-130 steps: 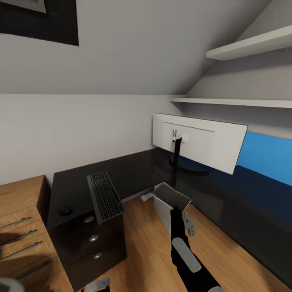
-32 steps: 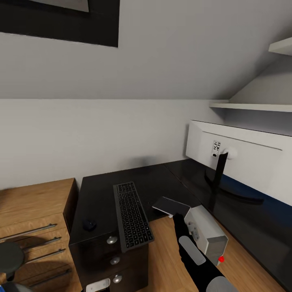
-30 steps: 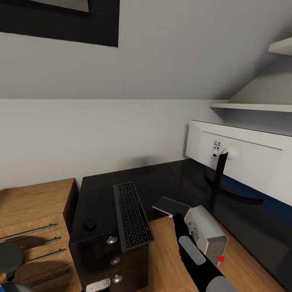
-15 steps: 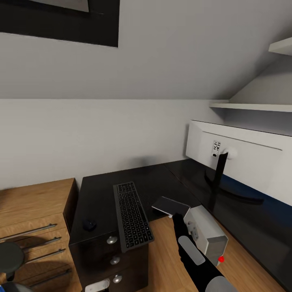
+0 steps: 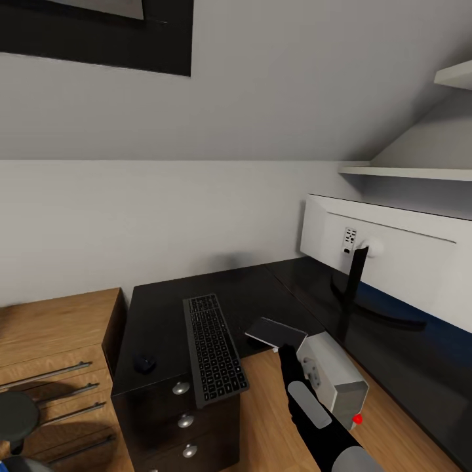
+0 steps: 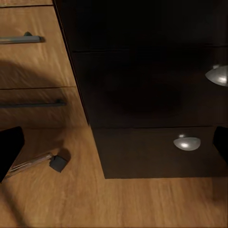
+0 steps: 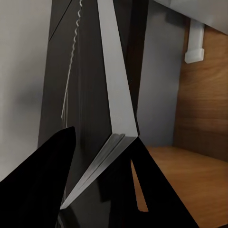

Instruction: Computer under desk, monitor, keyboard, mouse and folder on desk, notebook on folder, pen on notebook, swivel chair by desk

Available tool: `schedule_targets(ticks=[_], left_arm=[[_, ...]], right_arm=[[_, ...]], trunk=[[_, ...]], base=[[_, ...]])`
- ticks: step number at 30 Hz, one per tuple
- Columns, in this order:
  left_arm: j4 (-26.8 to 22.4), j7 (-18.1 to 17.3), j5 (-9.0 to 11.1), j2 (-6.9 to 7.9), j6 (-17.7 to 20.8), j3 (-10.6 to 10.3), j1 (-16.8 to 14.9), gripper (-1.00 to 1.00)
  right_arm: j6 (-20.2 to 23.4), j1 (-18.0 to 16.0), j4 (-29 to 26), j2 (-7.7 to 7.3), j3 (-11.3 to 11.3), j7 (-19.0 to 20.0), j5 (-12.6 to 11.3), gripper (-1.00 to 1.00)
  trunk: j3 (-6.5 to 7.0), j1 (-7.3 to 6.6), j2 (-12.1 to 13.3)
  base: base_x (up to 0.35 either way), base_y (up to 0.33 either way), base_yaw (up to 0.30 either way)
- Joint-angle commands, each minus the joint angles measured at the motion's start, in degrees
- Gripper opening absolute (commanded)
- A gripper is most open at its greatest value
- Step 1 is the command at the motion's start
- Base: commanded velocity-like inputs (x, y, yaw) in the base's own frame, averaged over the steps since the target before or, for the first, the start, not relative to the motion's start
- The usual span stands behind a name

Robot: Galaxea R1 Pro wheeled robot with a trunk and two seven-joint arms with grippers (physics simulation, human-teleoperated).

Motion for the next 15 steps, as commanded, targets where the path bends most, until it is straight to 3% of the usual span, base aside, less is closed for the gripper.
schedule_targets(ticks=[1, 15], left_arm=[[-0.2, 0.5, 0.4, 0.08, -0.4, -0.5, 0.1, 1.00], [-2.2, 0.6, 0.3, 0.26, -0.6, -0.5, 1.2, 1.00]], right_arm=[[-0.4, -0.1, -0.1, -0.04, 0.3, -0.3, -0.3, -1.00], [-0.4, 0.0, 0.0, -0.01, 0.3, -0.3, -0.3, -1.00]], trunk=[[-0.06, 0.00, 0.0], [-0.06, 0.00, 0.0]], base=[[0.000, 0.000, 0.000], [0.002, 0.000, 0.000]])
